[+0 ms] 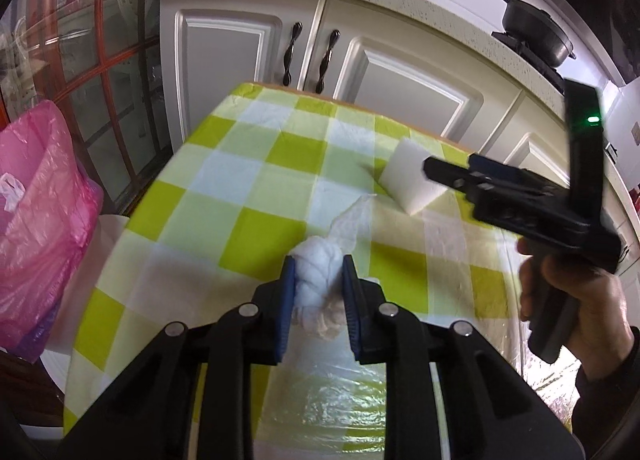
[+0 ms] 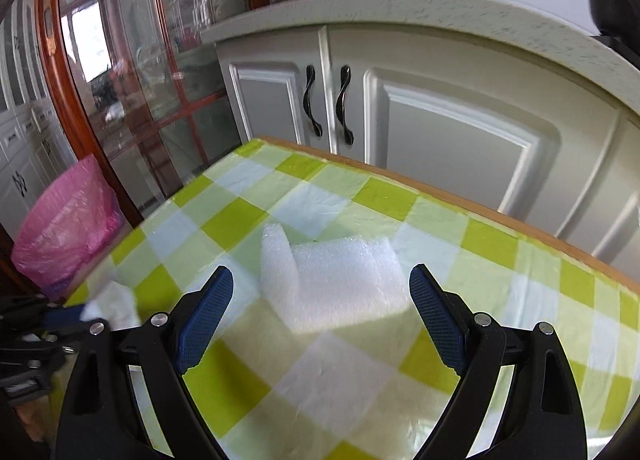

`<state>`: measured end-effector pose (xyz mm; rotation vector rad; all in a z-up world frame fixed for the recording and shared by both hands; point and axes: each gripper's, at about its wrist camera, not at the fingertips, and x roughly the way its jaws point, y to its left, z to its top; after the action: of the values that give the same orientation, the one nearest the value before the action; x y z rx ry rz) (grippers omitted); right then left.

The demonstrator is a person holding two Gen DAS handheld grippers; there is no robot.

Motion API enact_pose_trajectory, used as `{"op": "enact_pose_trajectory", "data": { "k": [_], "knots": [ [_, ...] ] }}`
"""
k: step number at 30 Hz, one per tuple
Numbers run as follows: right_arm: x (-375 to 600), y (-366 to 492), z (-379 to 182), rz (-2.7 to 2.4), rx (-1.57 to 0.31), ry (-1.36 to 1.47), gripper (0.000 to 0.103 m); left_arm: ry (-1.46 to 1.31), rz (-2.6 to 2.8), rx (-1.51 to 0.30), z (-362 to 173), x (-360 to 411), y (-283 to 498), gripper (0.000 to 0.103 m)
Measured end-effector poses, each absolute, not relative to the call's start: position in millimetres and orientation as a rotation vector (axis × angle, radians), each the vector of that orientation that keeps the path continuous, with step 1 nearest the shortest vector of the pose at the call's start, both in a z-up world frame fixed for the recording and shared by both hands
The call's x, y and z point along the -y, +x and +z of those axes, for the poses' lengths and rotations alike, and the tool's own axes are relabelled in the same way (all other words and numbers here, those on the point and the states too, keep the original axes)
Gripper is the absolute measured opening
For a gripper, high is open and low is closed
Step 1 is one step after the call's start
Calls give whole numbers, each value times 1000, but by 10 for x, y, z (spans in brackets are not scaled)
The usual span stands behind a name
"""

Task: Collect trash
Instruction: 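Grasp a crumpled white tissue with the left tool while the right tool grasps a foam sheet, then carry the tissue and foam sheet over the bin and open both tools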

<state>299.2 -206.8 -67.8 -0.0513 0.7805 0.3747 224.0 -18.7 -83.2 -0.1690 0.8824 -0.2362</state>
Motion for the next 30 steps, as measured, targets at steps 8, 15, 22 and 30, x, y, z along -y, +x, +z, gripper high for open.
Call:
{"op": "enact_pose_trajectory", "data": {
  "k": [8,15,22,30],
  "knots": [
    [1928,3188,-848,376,-843,-111,69,-187,-221,-868,-781,72,2275,22],
    [1971,3115,-844,349,-827,-105,62,-192,-210,-854,-734,8,2250,22],
    [2004,2869,-654,334,-784,-59,62,-187,-193,-822,-598,-71,2148,22],
    [1944,2421,-241,338,-721,-18,62,-189,-172,-756,-288,-250,1902,22]
  ]
}}
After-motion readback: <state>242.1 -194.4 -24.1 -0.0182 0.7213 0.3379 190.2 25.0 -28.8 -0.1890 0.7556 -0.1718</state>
